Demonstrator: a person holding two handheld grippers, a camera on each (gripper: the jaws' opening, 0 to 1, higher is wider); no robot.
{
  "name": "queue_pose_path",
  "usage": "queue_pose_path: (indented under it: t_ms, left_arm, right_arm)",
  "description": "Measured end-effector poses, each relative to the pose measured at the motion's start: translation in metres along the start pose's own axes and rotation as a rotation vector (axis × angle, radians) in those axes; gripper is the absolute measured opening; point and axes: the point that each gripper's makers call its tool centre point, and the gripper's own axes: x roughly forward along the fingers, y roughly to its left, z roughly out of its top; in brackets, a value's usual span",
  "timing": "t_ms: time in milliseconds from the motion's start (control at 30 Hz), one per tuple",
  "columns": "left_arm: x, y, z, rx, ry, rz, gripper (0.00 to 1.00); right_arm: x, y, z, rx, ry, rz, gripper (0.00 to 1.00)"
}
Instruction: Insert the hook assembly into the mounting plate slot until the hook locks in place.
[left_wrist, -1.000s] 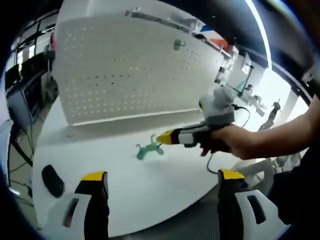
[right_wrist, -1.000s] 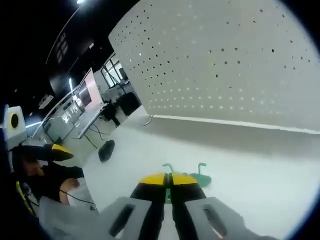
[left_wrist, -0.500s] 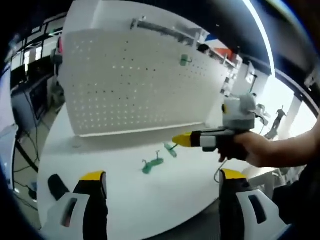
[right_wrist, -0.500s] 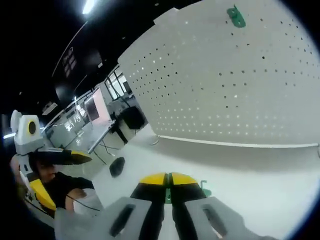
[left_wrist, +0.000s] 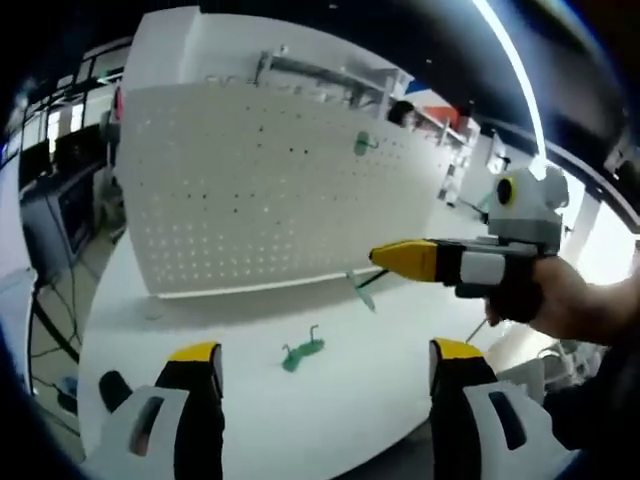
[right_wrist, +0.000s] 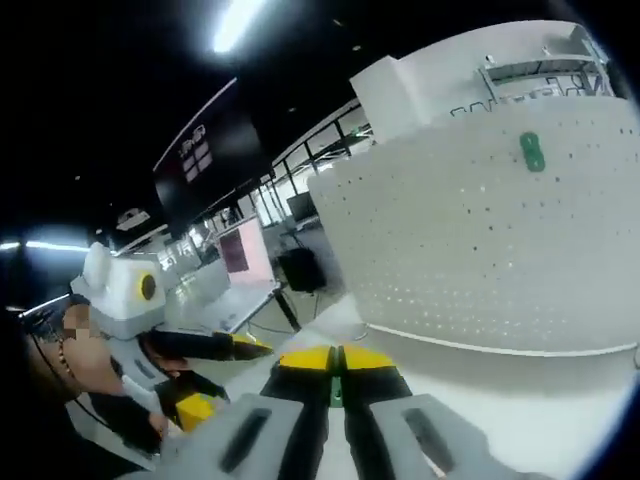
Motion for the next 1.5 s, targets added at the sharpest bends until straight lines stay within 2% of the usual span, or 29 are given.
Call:
queue_pose_path:
  t_ms: [100, 233, 500, 633, 767, 900, 967, 1067, 1300, 1400, 1500]
  left_arm:
    - [0.000, -0.006, 0.008, -0.019, -0.016, -0.020, 0.80]
    - [-0.002, -0.014, 0.019, -0.019, -0.059, -0.042, 0.72]
    - [-0.002, -0.028, 0.022, -0.041, -0.101, -0.106, 0.51]
    - [-0.003, -0.031, 0.022, -0.048, -0.110, -0.125, 0.37]
    - [-0.005, -0.033, 0.023, -0.092, -0.126, -0.152, 0.27]
    - [-0.008, -0.033, 0.027, -0.133, -0.154, -0.179, 0.11]
    - [-0.008, -0.035, 0.026, -0.160, -0.151, -0.202, 0.07]
    - [-0.008, -0.036, 0.025, -0.161, -0.141, -0.211, 0.06]
    - [-0.010, -0.037, 0.028, -0.176, -0.160, -0.222, 0.04]
    - [-0.011, -0.038, 0.029, -0.177, -0.164, -0.222, 0.03]
    - [-0.012, -0.035, 0.029, -0.171, -0.175, -0.212, 0.01]
  right_arm:
    - [-0.006, 0.013, 0.013, 0.014, -0.058, 0.021, 0.00]
    - [-0.009, 0.026, 0.016, 0.036, -0.079, 0.042, 0.00]
    - [-0.015, 0.042, 0.015, 0.071, -0.115, 0.049, 0.00]
    - [-0.015, 0.049, 0.016, 0.076, -0.128, 0.056, 0.00]
    - [-0.014, 0.052, 0.016, 0.074, -0.136, 0.057, 0.00]
    - [-0.014, 0.055, 0.017, 0.038, -0.146, 0.046, 0.00]
    - [-0.013, 0.056, 0.018, 0.048, -0.150, 0.055, 0.00]
    - [-0.012, 0.056, 0.017, 0.045, -0.143, 0.059, 0.00]
    - [-0.014, 0.060, 0.019, 0.040, -0.151, 0.067, 0.00]
    - [-0.016, 0.064, 0.020, 0.015, -0.148, 0.070, 0.00]
    - [-0.016, 0.067, 0.017, -0.047, -0.122, 0.070, 0.00]
